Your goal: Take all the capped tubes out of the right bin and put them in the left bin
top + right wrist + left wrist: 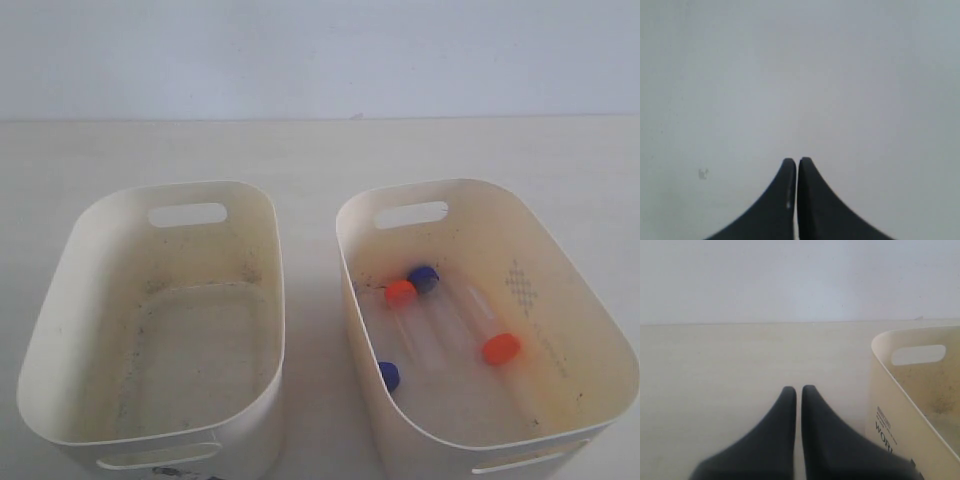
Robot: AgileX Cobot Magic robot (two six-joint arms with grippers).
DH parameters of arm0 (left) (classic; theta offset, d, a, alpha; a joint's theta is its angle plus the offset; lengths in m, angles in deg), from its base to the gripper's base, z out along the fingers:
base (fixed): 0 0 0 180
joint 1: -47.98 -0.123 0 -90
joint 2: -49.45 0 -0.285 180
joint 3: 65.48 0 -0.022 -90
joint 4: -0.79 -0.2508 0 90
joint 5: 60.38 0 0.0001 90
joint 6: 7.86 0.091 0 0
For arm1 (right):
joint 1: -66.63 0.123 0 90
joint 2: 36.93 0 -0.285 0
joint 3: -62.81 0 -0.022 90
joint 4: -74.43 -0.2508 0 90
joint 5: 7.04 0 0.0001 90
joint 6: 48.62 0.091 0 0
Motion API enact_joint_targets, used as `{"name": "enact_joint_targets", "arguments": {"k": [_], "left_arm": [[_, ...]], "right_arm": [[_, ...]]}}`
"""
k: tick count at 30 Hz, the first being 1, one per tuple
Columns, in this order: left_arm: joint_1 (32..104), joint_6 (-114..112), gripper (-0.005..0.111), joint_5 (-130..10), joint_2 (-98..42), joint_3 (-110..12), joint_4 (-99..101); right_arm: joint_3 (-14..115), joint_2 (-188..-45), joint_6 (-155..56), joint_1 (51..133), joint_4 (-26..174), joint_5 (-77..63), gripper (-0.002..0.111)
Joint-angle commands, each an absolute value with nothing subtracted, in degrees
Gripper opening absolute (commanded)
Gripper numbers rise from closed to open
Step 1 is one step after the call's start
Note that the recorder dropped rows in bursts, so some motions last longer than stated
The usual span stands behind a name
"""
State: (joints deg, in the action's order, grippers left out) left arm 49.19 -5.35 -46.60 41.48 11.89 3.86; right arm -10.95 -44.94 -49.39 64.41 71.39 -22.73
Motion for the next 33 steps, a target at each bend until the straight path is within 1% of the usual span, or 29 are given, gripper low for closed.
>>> {"name": "enact_joint_targets", "arguments": {"k": [1,4,6,9,13,20,23,27,33], "left_arm": [[49.13,-5.86,0.004,-47.08,41.66,11.73,3.84],[49.13,-5.86,0.004,-47.08,41.66,11.73,3.84],[49.13,-5.86,0.004,-47.08,41.66,11.73,3.84],[49.13,-5.86,0.004,-47.08,41.66,11.73,3.84],[49.13,-5.86,0.004,-47.08,41.66,11.73,3.84],[49.13,-5.86,0.004,-47.08,41.66,11.73,3.84],[49.13,-5.86,0.004,-47.08,41.66,11.73,3.84],[49.13,-5.86,0.004,-47.08,41.66,11.73,3.84],[49.13,-5.86,0.004,-47.08,41.66,11.73,3.84]], "right_arm": [[-1.72,-48.35,-51.15,64.52,71.53,-12.86,0.001],[5.87,-56.15,-52.40,64.52,71.77,1.65,0.001],[9.22,-61.82,-52.40,64.52,72.01,6.05,0.001],[12.43,-69.56,-52.40,64.52,72.01,4.16,0.001],[13.72,-74.91,-52.40,64.52,72.01,-4.32,0.001],[13.72,-76.91,-52.40,64.52,72.01,-19.21,0.001],[13.72,-76.79,-49.37,64.52,72.01,-22.28,0.001],[13.72,-76.90,-44.17,64.52,72.01,-16.68,0.001],[13.72,-81.12,-45.35,64.52,72.01,-3.28,0.001]]}}
